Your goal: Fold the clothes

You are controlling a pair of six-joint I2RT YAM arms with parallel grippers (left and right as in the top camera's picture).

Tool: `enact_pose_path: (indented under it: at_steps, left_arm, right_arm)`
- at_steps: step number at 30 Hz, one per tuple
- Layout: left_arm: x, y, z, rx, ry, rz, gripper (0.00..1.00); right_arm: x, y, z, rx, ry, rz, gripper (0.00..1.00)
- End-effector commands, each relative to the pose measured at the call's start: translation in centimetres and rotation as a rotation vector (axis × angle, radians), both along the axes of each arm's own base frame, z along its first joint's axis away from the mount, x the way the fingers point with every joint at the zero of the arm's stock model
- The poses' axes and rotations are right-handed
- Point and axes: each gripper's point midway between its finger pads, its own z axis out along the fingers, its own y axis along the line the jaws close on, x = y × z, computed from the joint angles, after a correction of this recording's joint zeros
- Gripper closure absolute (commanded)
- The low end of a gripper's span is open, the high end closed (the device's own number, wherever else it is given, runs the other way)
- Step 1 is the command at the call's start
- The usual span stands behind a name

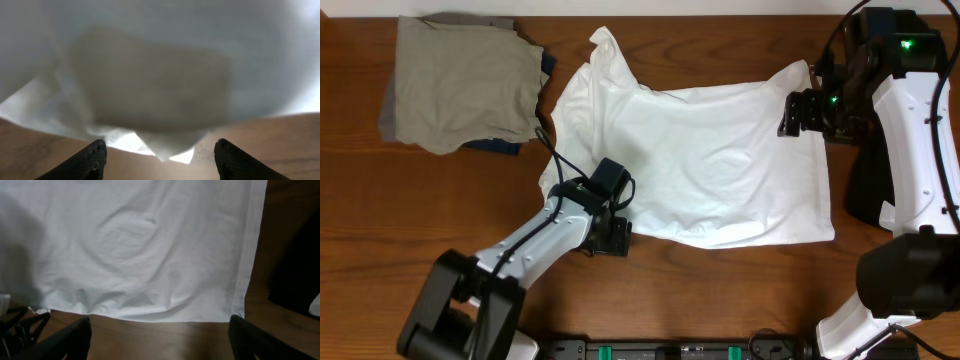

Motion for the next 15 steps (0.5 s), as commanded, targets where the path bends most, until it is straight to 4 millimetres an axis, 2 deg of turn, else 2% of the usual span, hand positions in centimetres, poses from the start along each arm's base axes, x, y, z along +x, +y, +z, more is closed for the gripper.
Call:
enact_pose_path:
  at_steps: [1, 3, 5, 7, 11, 15]
  left_arm:
    - [-0.7, 0.3, -1.3, 0.024, 0.045, -0.027, 0.33]
    - [-0.8, 0.4, -2.0, 0.032, 0.060, -0.028, 0.40]
    - [-0.9, 0.4, -2.5, 0.039, 0.072, -0.027, 0.69]
    - [-0.9, 0.4, -2.6, 0.041, 0.076, -0.027, 0.92]
    - [-0.9, 0.5, -2.1, 0.043, 0.079, -0.026, 0.94]
    - [-1.4, 0.7, 1.1, 0.056, 0.103, -0.026, 0.94]
  right_arm:
    - [-0.3, 0.4, 0.8, -0.002, -0.025, 0.023, 0.14]
    - [-0.3, 0.4, 0.8, -0.002, -0.023, 0.023, 0.14]
    - [-0.4, 0.4, 0.7, -0.002, -0.019, 0.023, 0.14]
    - [-0.5, 0.4, 0.7, -0.002, -0.013, 0.023, 0.15]
    - [-1.0, 0.4, 0.7, -0.002, 0.005, 0.023, 0.15]
    - [-2.0, 0.4, 0.6, -0.001, 0.046, 0.022, 0.16]
